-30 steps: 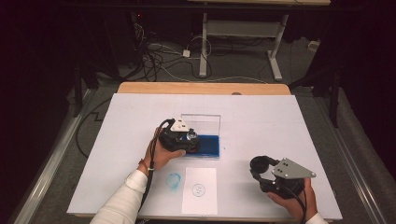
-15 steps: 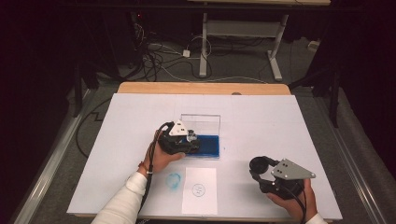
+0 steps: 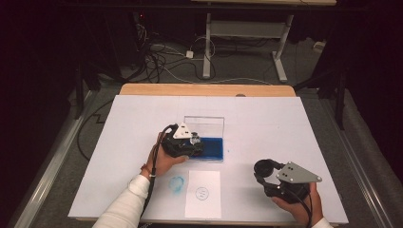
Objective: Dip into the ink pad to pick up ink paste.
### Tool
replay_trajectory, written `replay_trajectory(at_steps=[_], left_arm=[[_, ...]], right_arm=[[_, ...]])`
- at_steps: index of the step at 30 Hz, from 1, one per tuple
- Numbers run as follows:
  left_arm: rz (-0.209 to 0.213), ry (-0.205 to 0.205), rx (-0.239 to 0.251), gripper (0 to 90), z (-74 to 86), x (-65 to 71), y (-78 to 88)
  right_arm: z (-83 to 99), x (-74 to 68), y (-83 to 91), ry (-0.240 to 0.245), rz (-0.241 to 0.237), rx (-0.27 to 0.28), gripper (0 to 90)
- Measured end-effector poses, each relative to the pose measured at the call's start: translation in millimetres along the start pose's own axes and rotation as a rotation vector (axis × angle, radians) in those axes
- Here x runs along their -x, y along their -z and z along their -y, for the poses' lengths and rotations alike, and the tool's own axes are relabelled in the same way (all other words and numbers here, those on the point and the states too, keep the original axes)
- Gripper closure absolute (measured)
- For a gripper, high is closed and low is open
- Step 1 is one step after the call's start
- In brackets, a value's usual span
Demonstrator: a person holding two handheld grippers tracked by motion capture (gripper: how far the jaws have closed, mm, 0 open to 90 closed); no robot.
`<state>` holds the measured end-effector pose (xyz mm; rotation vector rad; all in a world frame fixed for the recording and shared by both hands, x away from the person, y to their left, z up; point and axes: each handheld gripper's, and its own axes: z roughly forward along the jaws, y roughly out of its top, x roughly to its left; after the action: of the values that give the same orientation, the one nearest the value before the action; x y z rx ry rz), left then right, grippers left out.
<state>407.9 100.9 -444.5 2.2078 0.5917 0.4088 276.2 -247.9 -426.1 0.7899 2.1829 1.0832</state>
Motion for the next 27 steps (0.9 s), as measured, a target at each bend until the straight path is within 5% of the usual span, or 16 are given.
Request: replay_trajectory(at_steps=[15, 27], left_arm=[[0.004, 0.019, 0.02, 54.5, 2.5, -0.7, -1.2], [0.005, 0.022, 0.015, 54.5, 2.5, -0.7, -0.8]], right_arm=[[2.4, 2.4, 7.0, -0.033, 0.019, 0.005, 38.6], [4.1, 1.7, 10.4, -0.01, 0.014, 0.012, 38.6]])
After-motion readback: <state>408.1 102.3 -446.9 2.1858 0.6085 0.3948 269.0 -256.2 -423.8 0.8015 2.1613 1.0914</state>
